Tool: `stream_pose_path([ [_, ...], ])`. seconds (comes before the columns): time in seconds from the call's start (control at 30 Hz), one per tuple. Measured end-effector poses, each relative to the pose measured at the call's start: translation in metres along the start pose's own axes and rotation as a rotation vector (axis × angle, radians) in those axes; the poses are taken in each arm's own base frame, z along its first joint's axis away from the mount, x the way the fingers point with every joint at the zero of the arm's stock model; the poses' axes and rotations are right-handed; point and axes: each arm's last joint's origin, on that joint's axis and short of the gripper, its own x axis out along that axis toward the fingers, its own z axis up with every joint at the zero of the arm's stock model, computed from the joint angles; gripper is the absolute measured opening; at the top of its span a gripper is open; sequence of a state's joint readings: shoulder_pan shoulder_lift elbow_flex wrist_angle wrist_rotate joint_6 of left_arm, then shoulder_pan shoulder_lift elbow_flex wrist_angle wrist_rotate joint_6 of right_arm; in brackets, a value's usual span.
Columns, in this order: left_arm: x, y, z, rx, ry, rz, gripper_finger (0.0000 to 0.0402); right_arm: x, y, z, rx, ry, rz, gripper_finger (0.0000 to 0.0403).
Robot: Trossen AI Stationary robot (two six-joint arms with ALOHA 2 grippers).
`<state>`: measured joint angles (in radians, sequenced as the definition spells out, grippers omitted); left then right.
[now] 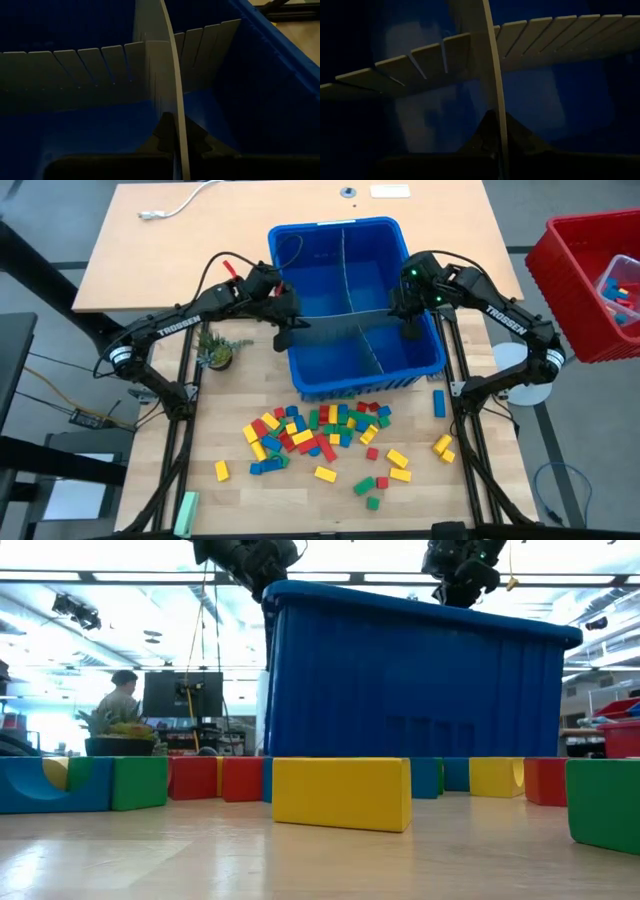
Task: Sort blocks
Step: Assemble the blue bin using gray bin divider
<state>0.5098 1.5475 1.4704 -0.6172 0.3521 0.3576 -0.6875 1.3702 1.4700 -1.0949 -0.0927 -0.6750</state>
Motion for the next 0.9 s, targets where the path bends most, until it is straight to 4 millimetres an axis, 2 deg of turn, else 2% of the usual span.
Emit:
stream_pose_path([
  [0.33, 0.019, -0.001, -0.008, -0.02, 0.076, -0.037, 0.0012, 0.001, -0.003, 0.002, 0.01, -0.002, -0.037, 0.0],
  [0.6, 0.02, -0.001, -0.008, -0.02, 0.078, -0.024, 0.0012, -0.011, -0.001, 0.001, 0.018, -0.051, -0.076, 0.0003],
  [0.73, 0.02, -0.001, -0.006, -0.031, 0.047, -0.024, 0.0012, -0.017, 0.001, -0.001, 0.053, -0.054, -0.1, 0.0026],
  [0.9, 0.021, 0.0, -0.004, -0.033, 0.027, -0.026, 0.0012, -0.036, 0.004, -0.004, 0.079, -0.09, -0.184, 0.0084],
])
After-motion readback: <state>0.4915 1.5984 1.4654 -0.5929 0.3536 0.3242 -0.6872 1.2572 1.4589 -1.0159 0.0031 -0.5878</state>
